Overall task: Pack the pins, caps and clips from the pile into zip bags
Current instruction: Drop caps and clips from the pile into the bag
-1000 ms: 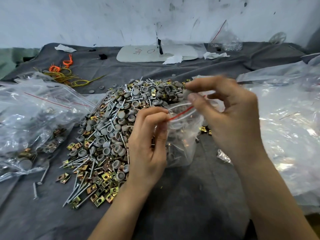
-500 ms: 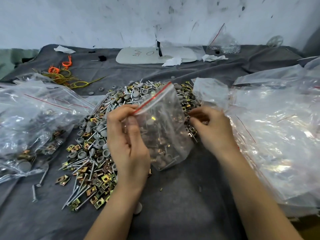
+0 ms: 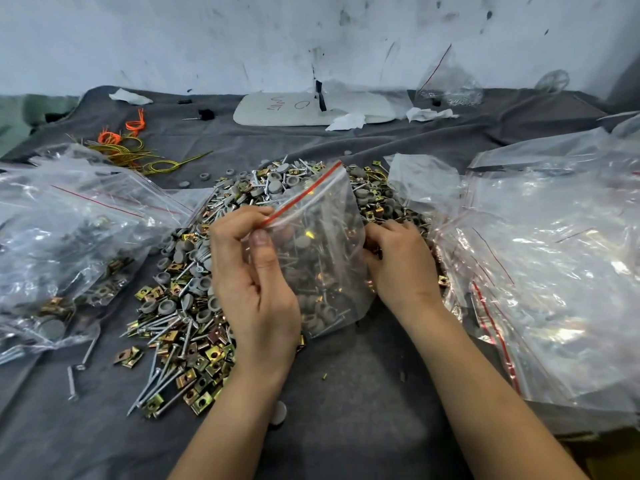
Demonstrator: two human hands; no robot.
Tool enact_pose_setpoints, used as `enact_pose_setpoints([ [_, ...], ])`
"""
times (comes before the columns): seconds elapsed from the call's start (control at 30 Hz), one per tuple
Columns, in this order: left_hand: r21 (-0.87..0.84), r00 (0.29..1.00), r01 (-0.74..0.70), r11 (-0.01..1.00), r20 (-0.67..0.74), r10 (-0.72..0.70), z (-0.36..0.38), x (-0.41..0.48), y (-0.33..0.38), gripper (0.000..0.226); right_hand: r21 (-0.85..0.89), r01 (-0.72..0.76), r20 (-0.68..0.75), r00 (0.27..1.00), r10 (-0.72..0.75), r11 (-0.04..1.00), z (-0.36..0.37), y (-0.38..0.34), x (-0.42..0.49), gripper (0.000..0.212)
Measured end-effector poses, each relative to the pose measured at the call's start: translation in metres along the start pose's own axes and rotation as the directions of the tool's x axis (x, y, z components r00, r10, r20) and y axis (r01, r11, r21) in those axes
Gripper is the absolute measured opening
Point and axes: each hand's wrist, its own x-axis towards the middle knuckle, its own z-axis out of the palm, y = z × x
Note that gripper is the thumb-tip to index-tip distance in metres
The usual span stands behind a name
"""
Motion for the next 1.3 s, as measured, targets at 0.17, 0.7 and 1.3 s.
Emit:
enact_pose_setpoints([
  [0.17, 0.003, 0.998, -0.025, 1.000, 0.055, 0.024, 0.001, 0.000, 0.000, 0.020, 0.311, -0.037, -0.145, 0.986, 0.086, 0.950, -0.010, -0.002, 0.002, 0.013],
  [0.7, -0.085, 0.940, -0.140, 0.986, 0.302, 0.160, 0.010, -0.011, 0.007, 0.020, 0.363, 0.405, -0.308, 0.902, -0.302, 0.839, -0.075, -0.029, -0.015, 0.013],
  [1.3, -0.181, 0.997, -0.081, 0.980, -0.033, 0.076, 0.005, 0.000, 0.004, 0.030, 0.047, -0.116, 0.086, 0.990, 0.112, 0.992, 0.000, -0.001, -0.004, 0.012],
])
